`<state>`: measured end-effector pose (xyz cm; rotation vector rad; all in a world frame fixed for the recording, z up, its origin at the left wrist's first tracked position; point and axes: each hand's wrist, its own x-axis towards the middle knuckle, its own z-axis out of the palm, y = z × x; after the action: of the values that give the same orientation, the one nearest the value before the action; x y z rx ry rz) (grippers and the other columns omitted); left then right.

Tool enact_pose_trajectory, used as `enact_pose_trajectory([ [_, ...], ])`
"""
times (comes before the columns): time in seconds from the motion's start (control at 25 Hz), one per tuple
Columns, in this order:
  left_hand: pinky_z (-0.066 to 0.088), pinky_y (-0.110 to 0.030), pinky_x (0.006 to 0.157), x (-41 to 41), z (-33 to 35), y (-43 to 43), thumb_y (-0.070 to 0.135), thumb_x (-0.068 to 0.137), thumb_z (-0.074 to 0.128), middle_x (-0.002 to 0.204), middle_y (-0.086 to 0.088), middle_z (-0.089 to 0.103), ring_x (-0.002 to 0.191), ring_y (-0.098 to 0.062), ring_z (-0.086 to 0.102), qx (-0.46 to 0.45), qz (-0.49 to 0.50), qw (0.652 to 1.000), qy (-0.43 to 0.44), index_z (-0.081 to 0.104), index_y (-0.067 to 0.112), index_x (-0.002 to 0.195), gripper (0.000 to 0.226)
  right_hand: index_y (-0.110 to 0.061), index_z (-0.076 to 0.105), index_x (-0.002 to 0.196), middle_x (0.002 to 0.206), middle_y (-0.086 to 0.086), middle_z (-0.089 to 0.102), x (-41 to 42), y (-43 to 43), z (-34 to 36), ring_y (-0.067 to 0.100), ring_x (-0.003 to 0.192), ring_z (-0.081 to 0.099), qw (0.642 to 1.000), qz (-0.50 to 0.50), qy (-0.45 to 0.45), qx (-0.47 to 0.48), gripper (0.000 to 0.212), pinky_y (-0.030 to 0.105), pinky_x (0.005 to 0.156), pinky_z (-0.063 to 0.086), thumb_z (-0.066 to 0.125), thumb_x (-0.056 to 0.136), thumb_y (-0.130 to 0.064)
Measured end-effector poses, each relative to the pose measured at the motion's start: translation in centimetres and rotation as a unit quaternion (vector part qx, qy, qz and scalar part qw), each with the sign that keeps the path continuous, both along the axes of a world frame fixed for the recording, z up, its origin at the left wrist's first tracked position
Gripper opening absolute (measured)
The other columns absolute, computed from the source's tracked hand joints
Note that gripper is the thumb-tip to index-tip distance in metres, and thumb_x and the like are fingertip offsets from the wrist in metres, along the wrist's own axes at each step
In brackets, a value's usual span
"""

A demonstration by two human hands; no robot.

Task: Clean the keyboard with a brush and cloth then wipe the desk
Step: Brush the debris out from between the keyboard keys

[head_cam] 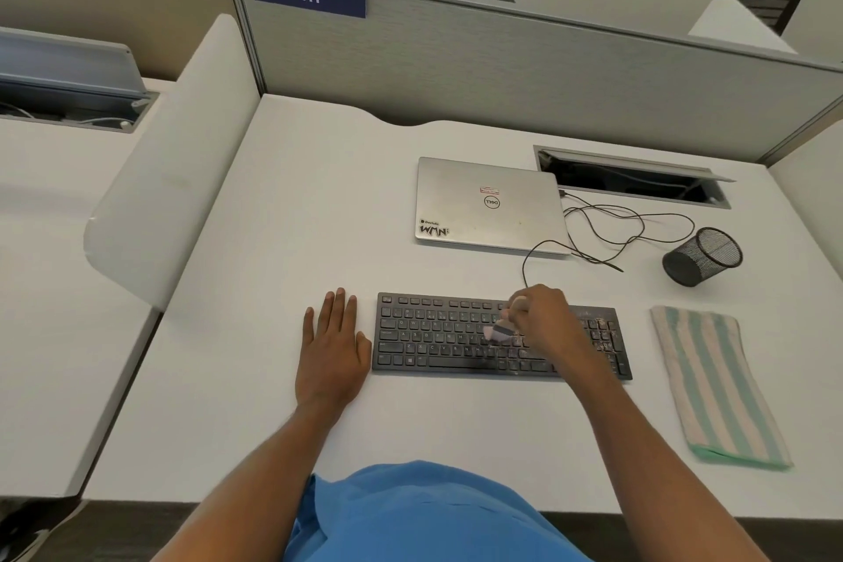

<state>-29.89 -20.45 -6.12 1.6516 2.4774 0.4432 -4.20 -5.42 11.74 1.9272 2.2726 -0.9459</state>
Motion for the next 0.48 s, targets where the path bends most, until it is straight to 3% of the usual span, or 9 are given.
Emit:
enact_pose_trajectory([
  [0.12,0.008,-0.05,0.133,0.1,0.2,0.0,0.032,0.101,0.032,0.174,-0.009,0.025,0.163,-0.023,0.017,0.004,0.0,1.0,0.001,0.035,0.01,0.164,0.067,-0.009,0.07,0.101,0.096,0.006,0.068,0.0,-0.4,1.0,0.015,0.076,0.059,0.998,0.01,-0.055,0.03,0.017,0.019,0.058,0.041,0.058,0.099,-0.022],
  [0.2,0.006,-0.049,0.133,0.1,0.2,0.0,0.032,0.101,0.031,0.174,-0.009,0.024,0.163,-0.022,0.016,0.005,0.0,1.0,-0.001,0.034,0.01,0.164,0.067,-0.005,0.065,0.09,0.084,0.001,0.065,-1.9,-1.7,1.9,-0.001,0.06,0.057,0.999,0.037,0.002,-0.016,0.016,0.007,0.047,0.037,0.056,0.101,-0.011],
  [0.28,0.005,-0.048,0.133,0.1,0.2,-0.1,0.033,0.102,0.03,0.174,-0.009,0.022,0.163,-0.022,0.014,0.0,0.0,1.0,0.0,0.033,0.01,0.164,0.067,-0.008,0.059,0.074,0.073,-0.001,0.061,-4.3,-3.2,1.9,-0.009,0.049,0.057,0.995,0.063,0.044,-0.062,0.028,0.003,0.043,0.037,0.053,0.1,0.0],
  [0.4,0.007,-0.049,0.133,0.1,0.2,-0.1,0.032,0.101,0.03,0.174,-0.009,0.023,0.163,-0.022,0.014,0.003,0.0,1.0,-0.001,0.033,0.01,0.164,0.067,-0.003,0.068,0.086,0.089,0.009,0.071,-5.4,-4.1,0.0,-0.006,0.057,0.053,0.993,0.109,0.037,-0.026,0.019,0.004,0.046,0.036,0.057,0.1,-0.01],
  [0.48,0.007,-0.049,0.133,0.0,0.2,-0.1,0.032,0.102,0.03,0.174,-0.009,0.023,0.163,-0.022,0.014,0.003,-0.001,1.0,0.0,0.034,0.01,0.164,0.066,-0.003,0.067,0.085,0.089,0.007,0.071,-4.4,-3.7,-0.4,-0.008,0.062,0.054,0.995,0.08,0.048,-0.037,0.019,0.005,0.046,0.036,0.058,0.1,-0.011],
])
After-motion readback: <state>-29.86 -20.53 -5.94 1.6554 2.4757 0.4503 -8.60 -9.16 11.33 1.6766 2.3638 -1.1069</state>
